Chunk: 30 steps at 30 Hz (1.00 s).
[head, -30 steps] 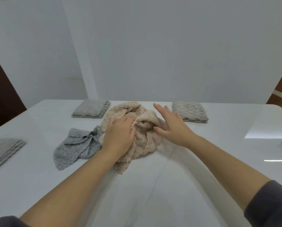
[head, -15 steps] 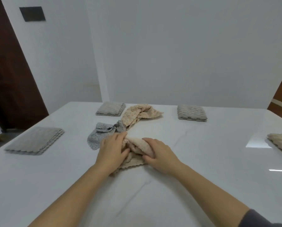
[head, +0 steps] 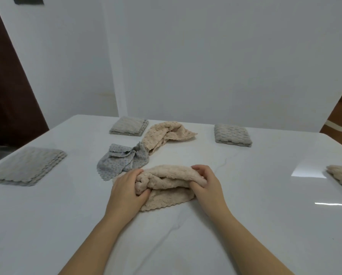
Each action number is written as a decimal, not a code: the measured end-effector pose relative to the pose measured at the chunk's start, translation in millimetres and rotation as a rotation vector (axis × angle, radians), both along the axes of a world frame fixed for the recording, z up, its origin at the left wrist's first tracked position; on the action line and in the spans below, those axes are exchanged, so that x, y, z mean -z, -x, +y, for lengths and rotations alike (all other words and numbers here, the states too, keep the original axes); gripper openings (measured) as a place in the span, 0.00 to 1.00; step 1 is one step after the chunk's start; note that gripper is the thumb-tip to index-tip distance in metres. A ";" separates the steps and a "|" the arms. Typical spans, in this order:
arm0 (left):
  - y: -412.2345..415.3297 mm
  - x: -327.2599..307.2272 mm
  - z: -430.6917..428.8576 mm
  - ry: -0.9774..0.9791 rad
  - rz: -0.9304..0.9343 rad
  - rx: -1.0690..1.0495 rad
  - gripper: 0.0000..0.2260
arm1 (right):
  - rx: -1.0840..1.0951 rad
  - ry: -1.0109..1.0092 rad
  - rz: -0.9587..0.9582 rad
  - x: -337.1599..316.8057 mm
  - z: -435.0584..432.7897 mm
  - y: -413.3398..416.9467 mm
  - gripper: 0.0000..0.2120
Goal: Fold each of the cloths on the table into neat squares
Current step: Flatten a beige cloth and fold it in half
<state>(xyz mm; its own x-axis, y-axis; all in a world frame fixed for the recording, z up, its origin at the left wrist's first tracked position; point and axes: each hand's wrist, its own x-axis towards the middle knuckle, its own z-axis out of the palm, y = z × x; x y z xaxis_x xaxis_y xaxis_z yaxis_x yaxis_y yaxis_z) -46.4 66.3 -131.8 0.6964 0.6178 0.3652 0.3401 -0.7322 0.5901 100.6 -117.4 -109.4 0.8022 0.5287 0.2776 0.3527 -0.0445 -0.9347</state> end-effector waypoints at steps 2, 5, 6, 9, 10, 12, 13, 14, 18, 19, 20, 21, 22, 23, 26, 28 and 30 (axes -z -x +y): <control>0.7 -1.2 -0.5 0.024 -0.004 -0.002 0.27 | 0.036 -0.089 0.074 -1.8 -0.4 -1.0 0.14; 3.8 -4.0 -3.7 0.050 -0.060 -0.015 0.28 | 0.093 -0.180 0.125 -3.7 -0.8 -3.9 0.08; 5.1 -5.8 -5.3 0.041 -0.088 -0.020 0.29 | 0.106 -0.202 0.148 -3.9 -1.0 -4.7 0.07; 9.4 -14.4 -12.0 -0.011 -0.180 -0.052 0.25 | 0.125 -0.340 0.351 -5.2 -3.1 -6.7 0.11; 11.1 -17.5 -14.2 -0.030 -0.207 -0.073 0.21 | 0.119 -0.386 0.424 -5.8 -4.2 -7.0 0.14; 14.0 -21.1 -17.4 -0.036 -0.218 -0.087 0.14 | 0.109 -0.445 0.493 -7.9 -6.5 -6.5 0.20; 15.2 -21.1 -18.4 -0.014 -0.201 -0.071 0.12 | 0.098 -0.473 0.507 -8.3 -7.4 -6.8 0.23; 16.0 -20.1 -19.1 0.004 -0.173 -0.047 0.11 | 0.086 -0.483 0.508 -7.7 -8.0 -7.3 0.26; 16.9 -13.4 -18.0 0.023 -0.074 0.035 0.08 | 0.035 -0.339 0.377 -5.1 -9.0 -3.5 0.35; 17.0 -13.1 -17.8 0.026 -0.064 0.045 0.09 | 0.027 -0.305 0.332 -4.1 -8.3 -1.8 0.36; 17.5 -13.9 -18.0 0.027 -0.063 0.060 0.09 | 0.024 -0.276 0.288 -3.1 -7.5 -0.8 0.37; 17.5 -15.1 -18.6 0.037 -0.074 0.079 0.09 | 0.027 -0.253 0.245 -2.3 -6.7 -0.2 0.37; 17.6 -17.1 -20.1 0.061 -0.102 0.098 0.08 | 0.037 -0.238 0.206 -1.6 -6.4 -0.1 0.36; 18.4 -19.9 -22.5 0.110 -0.144 0.113 0.07 | 0.053 -0.236 0.177 -1.7 -6.2 -0.2 0.34; 21.2 -31.5 -30.4 0.374 -0.258 0.146 0.10 | 0.152 -0.267 0.106 -3.6 -8.7 -3.4 0.24; 23.0 -36.5 -31.3 0.470 -0.301 0.140 0.12 | 0.244 -0.295 0.060 -4.3 -11.1 -6.8 0.19; 24.3 -35.3 -28.4 0.403 -0.298 0.053 0.10 | 0.303 -0.297 0.023 -3.2 -12.0 -9.6 0.18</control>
